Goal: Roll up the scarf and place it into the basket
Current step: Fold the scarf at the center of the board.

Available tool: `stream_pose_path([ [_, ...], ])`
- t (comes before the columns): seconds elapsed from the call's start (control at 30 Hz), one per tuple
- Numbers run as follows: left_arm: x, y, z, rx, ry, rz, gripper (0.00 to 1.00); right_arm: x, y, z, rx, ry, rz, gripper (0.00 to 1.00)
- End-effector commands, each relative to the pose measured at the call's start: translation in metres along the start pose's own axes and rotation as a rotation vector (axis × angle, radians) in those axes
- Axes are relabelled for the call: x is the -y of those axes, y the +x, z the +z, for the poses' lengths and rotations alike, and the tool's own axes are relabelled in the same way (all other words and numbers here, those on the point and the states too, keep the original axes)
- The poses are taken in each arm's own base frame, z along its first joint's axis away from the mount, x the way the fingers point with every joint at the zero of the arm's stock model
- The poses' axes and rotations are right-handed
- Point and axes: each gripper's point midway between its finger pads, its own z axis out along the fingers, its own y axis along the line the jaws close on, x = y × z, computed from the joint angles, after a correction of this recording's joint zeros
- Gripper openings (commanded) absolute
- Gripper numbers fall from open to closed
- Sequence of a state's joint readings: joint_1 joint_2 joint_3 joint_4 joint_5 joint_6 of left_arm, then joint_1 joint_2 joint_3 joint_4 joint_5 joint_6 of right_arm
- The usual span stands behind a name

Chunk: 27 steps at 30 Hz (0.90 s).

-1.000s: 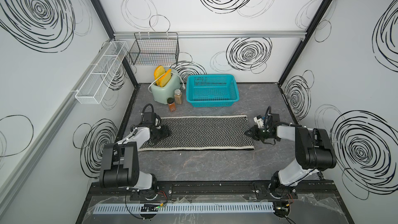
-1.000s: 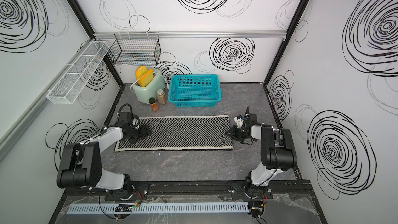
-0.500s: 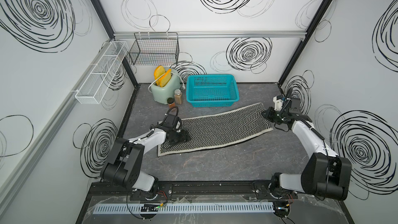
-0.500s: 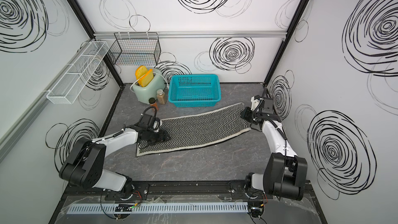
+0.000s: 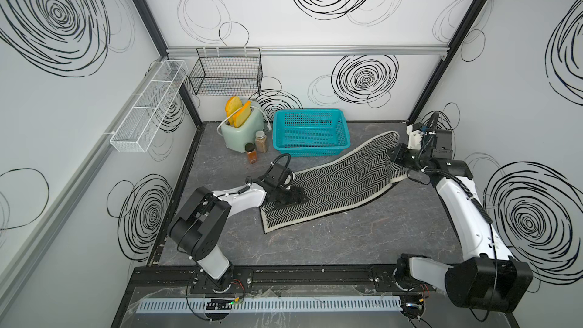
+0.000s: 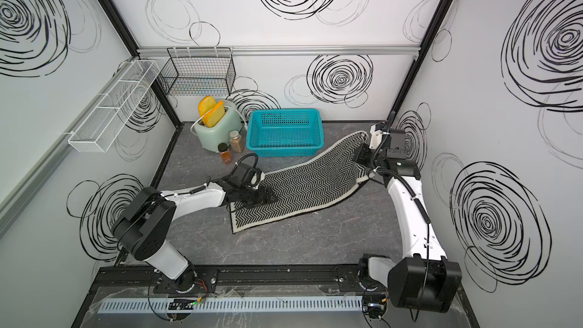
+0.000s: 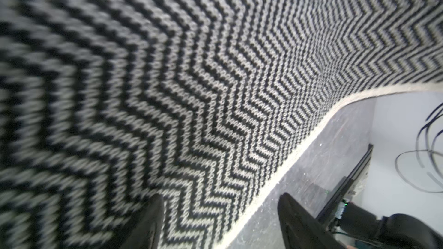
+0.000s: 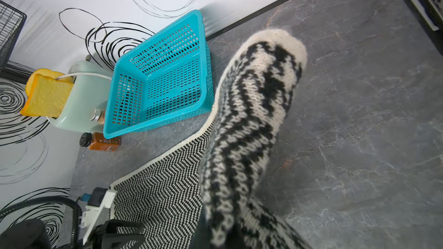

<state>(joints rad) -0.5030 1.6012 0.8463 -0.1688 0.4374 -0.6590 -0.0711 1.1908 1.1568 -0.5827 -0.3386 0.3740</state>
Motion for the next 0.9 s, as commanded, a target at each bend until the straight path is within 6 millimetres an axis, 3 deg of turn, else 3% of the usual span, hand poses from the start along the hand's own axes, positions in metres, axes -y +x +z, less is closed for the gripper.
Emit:
stream_pose_path([
  [0.0, -0.009, -0.018, -0.052, 0.082, 0.008, 0.022, 0.83, 0.016, 0.014, 0.002, -0.043, 0.065, 0.033, 0.00],
  [0.1, -0.062, -0.013, -0.084, 0.121, -0.083, -0.037, 0.81, 0.014, 0.007, -0.002, -0.029, 0.078, 0.019, 0.00],
  [0.2, -0.107, 0.001, -0.093, 0.121, -0.166, -0.097, 0.79, 0.008, 0.001, -0.008, -0.016, 0.083, -0.005, 0.00],
  [0.37, -0.137, 0.000, -0.086, 0.138, -0.239, -0.174, 0.75, -0.005, 0.010, -0.016, -0.024, 0.075, -0.021, 0.00],
  [0.5, -0.147, 0.009, -0.074, 0.132, -0.206, -0.263, 0.72, -0.018, 0.014, -0.020, -0.019, 0.055, -0.040, 0.00],
  [0.77, -0.139, 0.014, -0.059, 0.121, -0.170, -0.265, 0.36, -0.065, 0.042, -0.016, -0.081, -0.047, -0.119, 0.00],
  [0.87, -0.134, 0.015, -0.052, 0.110, -0.157, -0.261, 0.31, -0.089, 0.056, -0.012, -0.109, -0.102, -0.154, 0.00],
])
